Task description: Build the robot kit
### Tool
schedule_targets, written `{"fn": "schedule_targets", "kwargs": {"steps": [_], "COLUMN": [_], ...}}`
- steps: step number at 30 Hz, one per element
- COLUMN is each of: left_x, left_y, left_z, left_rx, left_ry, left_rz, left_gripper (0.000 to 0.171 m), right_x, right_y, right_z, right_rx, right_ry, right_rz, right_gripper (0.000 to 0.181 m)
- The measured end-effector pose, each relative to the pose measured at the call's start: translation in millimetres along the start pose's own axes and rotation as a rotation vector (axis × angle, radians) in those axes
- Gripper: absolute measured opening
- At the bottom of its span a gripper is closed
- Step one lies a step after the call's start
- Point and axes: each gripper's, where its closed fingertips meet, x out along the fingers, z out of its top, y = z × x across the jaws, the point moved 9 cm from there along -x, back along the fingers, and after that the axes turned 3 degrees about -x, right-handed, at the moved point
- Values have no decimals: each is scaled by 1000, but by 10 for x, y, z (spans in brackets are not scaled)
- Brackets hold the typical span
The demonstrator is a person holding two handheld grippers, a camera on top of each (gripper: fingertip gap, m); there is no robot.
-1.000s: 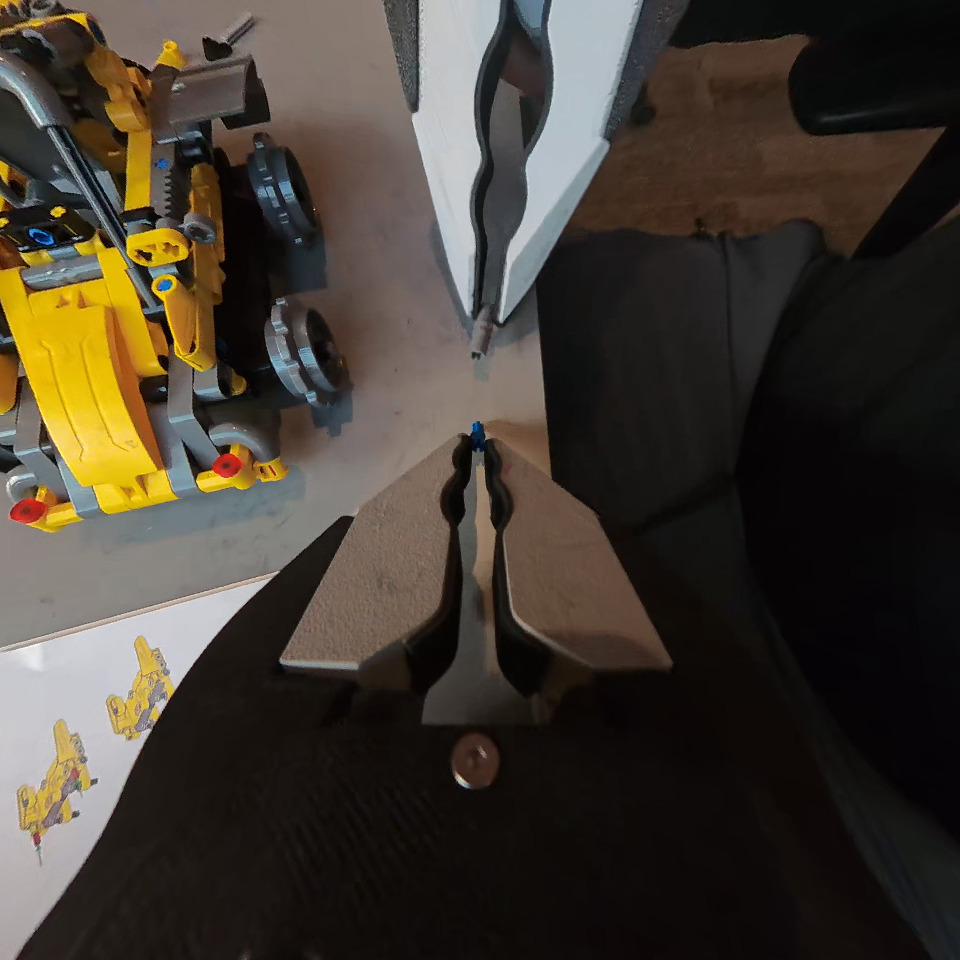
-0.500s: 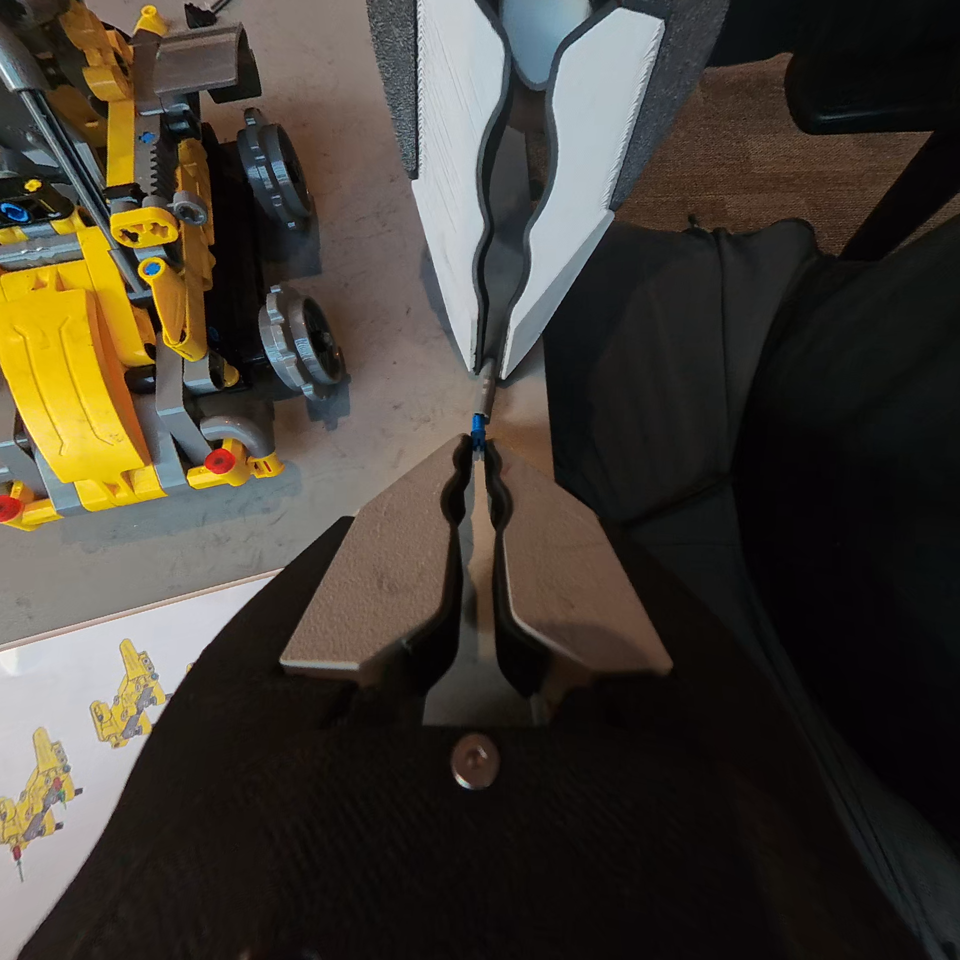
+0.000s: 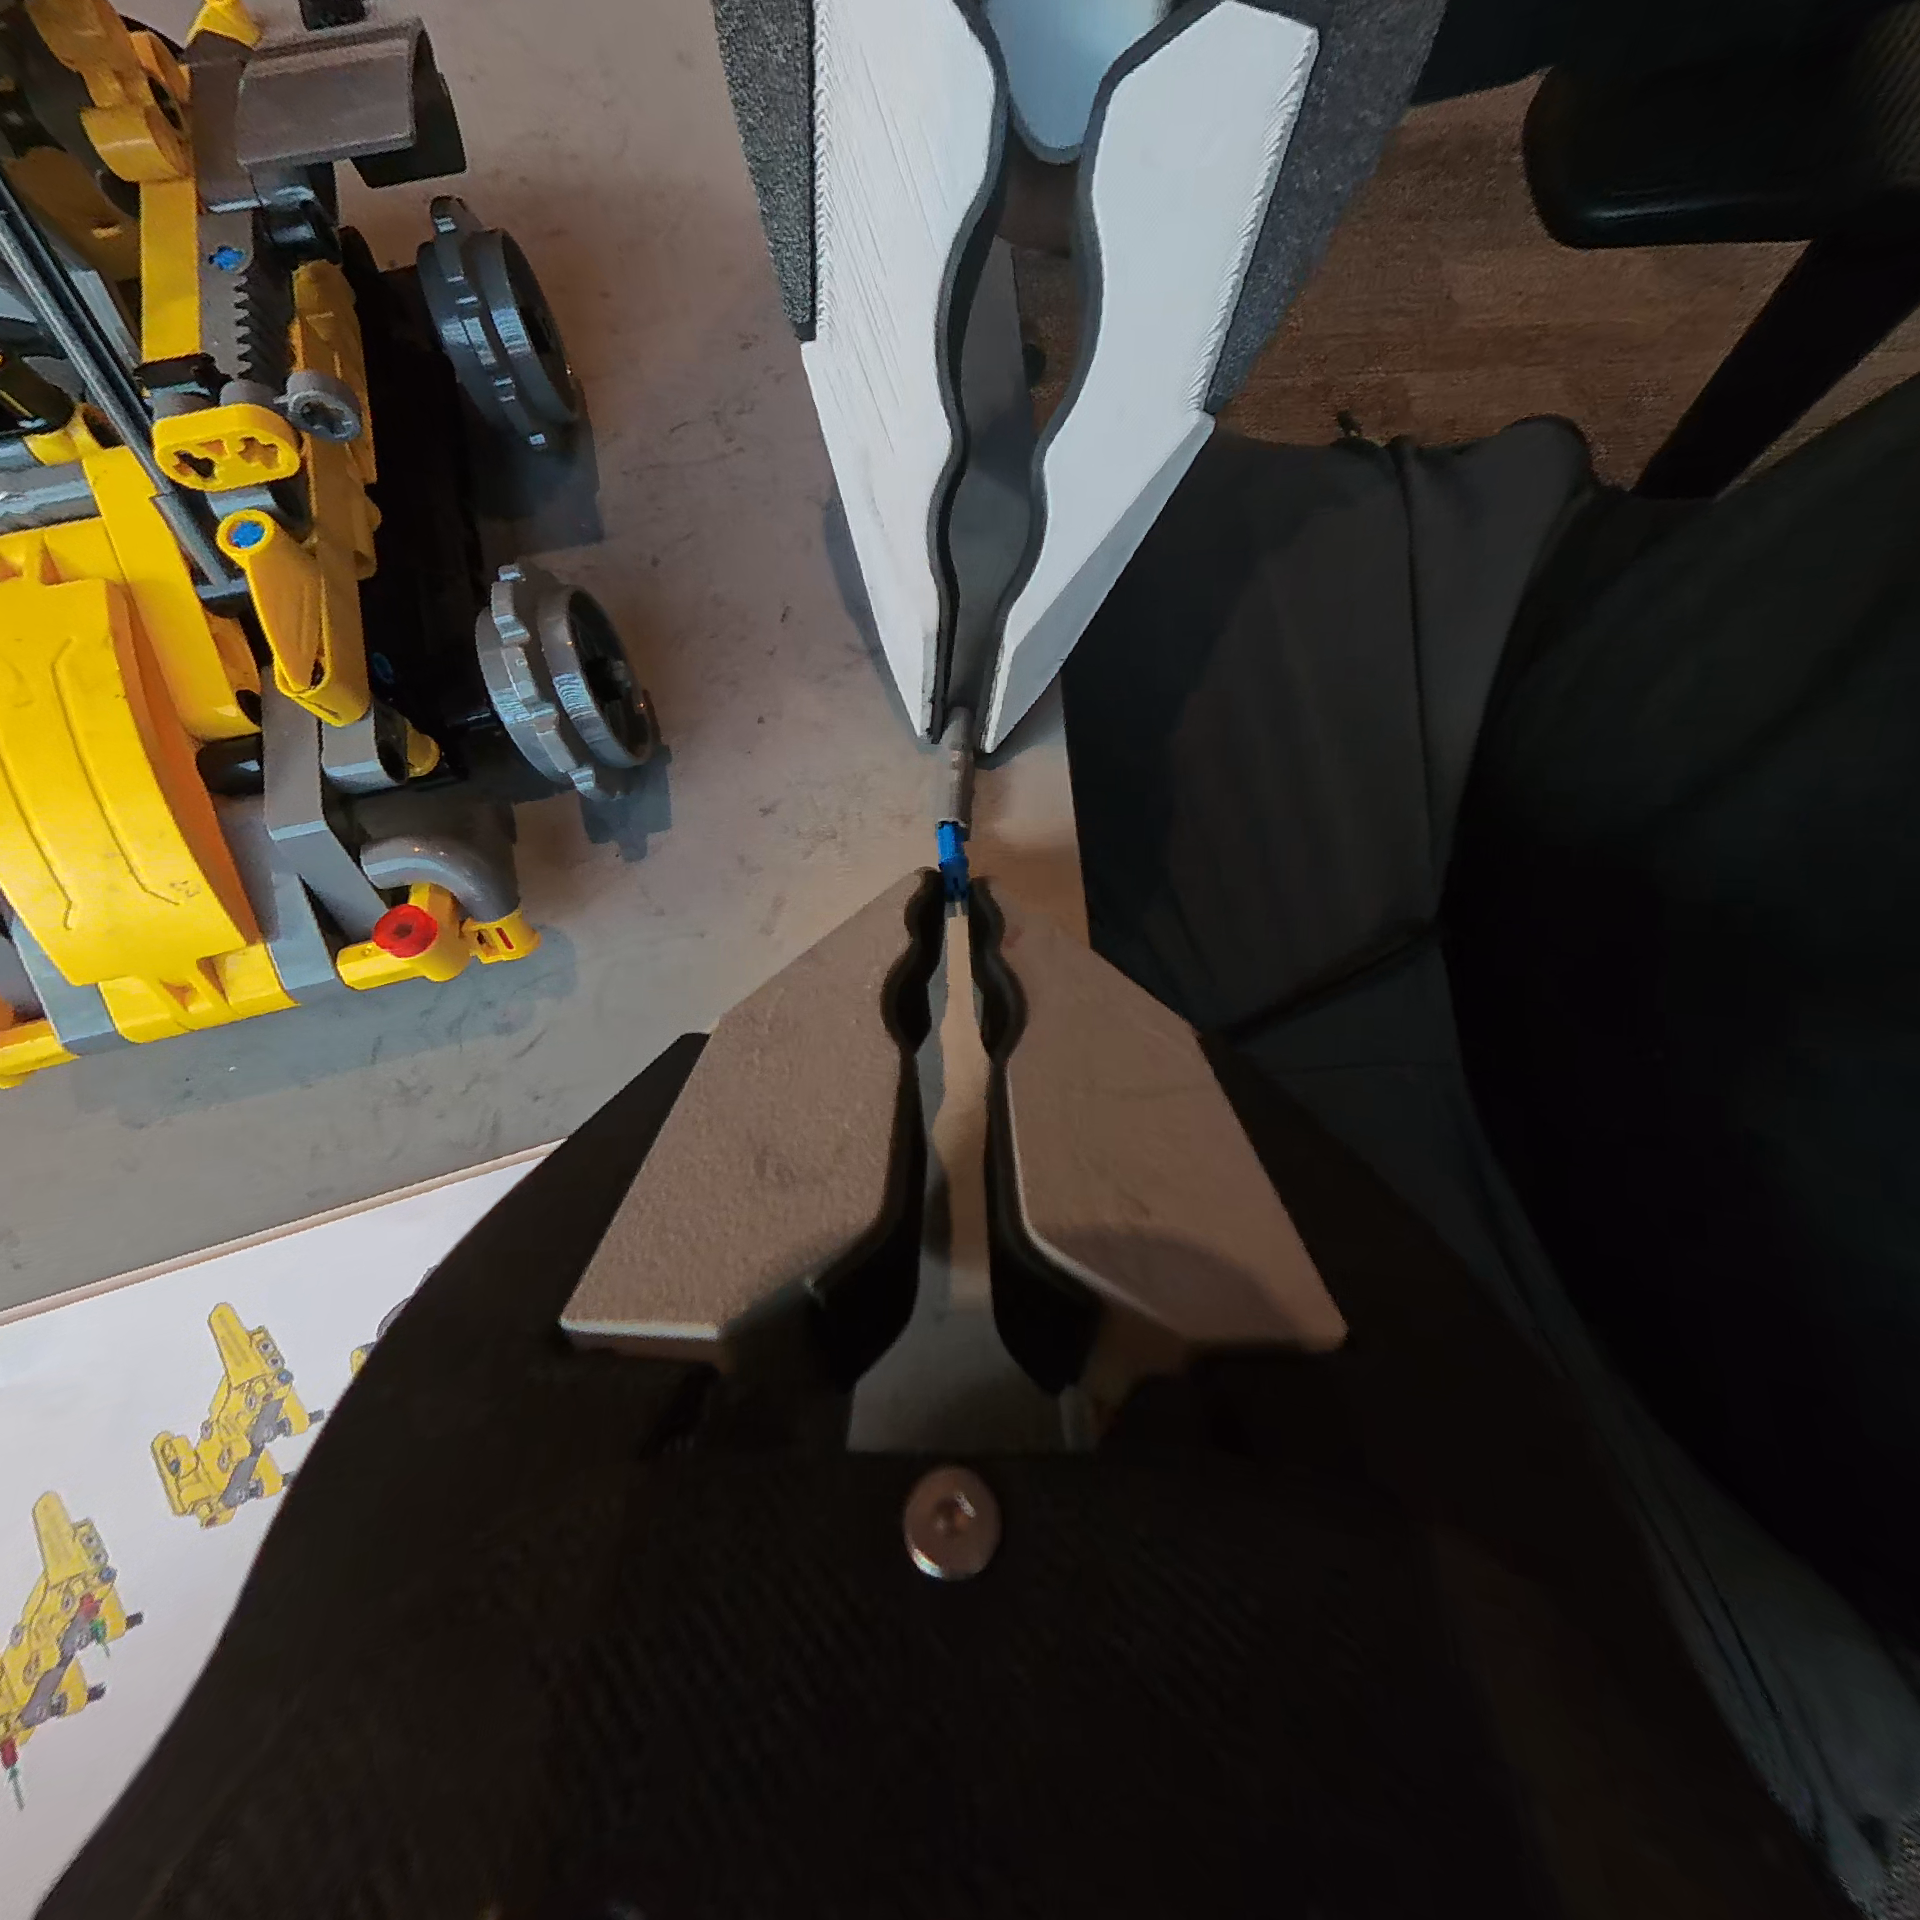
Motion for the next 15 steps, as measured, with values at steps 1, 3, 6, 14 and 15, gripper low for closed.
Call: {"fn": "schedule_targets", "kwargs": {"steps": [1,3,6,14,15], "left_x": [-1,-6,-10,-10,-10], "left_y": [-8,-18,-10,-26,-35], "left_z": [-2,-7,-10,-10,-11], "left_rx": [13,33,46,67,75], "left_ry": [0,0,2,-2,-3], "left_rz": [2,-5,-13,-1,-5], "left_gripper": [0,0,0,1,1], "right_x": [0,5,14,3,3], "right_y": [1,-12,-23,-4,-1], "right_z": [-3,-5,-15,-14,-16], "right_rx": [-7,14,16,-27,-32], "right_ry": [-4,-11,-33,-26,-27], "right_rz": [-1,11,31,25,19], "right_gripper": [3,3,3,3,3]}}
